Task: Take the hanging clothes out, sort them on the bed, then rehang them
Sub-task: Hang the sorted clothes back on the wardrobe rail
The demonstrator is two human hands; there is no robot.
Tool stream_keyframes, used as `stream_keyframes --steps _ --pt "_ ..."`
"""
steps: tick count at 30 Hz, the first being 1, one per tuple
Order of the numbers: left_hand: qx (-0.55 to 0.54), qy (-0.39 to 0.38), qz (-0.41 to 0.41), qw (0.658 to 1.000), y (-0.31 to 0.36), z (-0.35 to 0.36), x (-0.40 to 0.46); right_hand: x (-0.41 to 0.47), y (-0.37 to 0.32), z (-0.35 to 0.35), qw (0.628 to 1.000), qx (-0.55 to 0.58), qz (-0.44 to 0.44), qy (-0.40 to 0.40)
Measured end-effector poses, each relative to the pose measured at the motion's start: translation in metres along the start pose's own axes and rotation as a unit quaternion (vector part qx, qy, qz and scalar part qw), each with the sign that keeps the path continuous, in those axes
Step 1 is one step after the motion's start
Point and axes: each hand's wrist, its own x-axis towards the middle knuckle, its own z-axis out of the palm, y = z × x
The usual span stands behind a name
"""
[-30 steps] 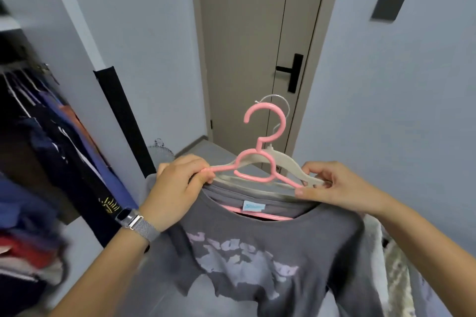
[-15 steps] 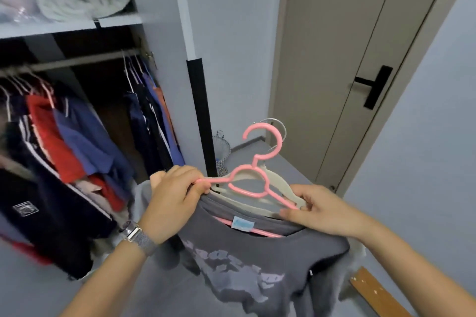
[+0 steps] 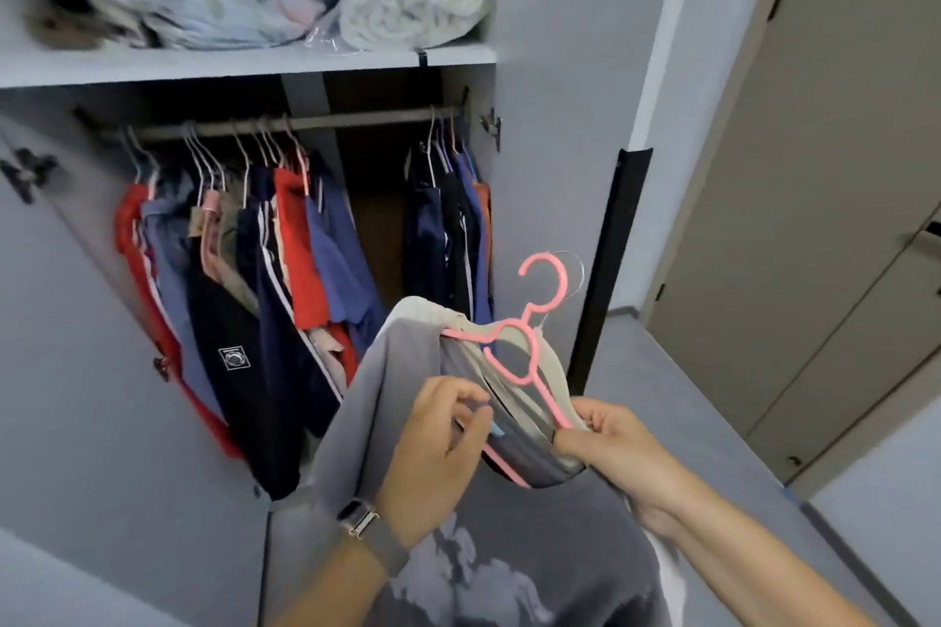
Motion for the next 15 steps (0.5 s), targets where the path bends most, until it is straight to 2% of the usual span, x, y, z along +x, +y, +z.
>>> stream_keyframes --steps 2,5,8,11,15 --pt "-0.049 -0.055 -0.063 0.995 -0.011 -0.007 0.006 0.022 -0.004 0.031 1.000 0.015 -0.003 0.004" --pt "-0.117 -0.098 -0.138 0.978 -0.031 -0.018 0.028 0.054 -0.012 0.079 0.999 0.035 -0.016 -0.002" --pt "-0.172 -0.087 -0.166 0.967 -0.050 -0.044 0.054 0.085 -0.025 0.116 0.999 0.038 -0.022 0.015" --pt "-0.278 -0.095 -0.216 0.931 -0.069 -0.076 0.081 0.109 -0.035 0.143 0.999 0.014 -0.035 0.016" --pt "-0.309 -0.088 -0.204 0.925 -0.090 -0.106 0.114 0.136 -0.053 0.171 0.997 -0.029 -0.075 0.005"
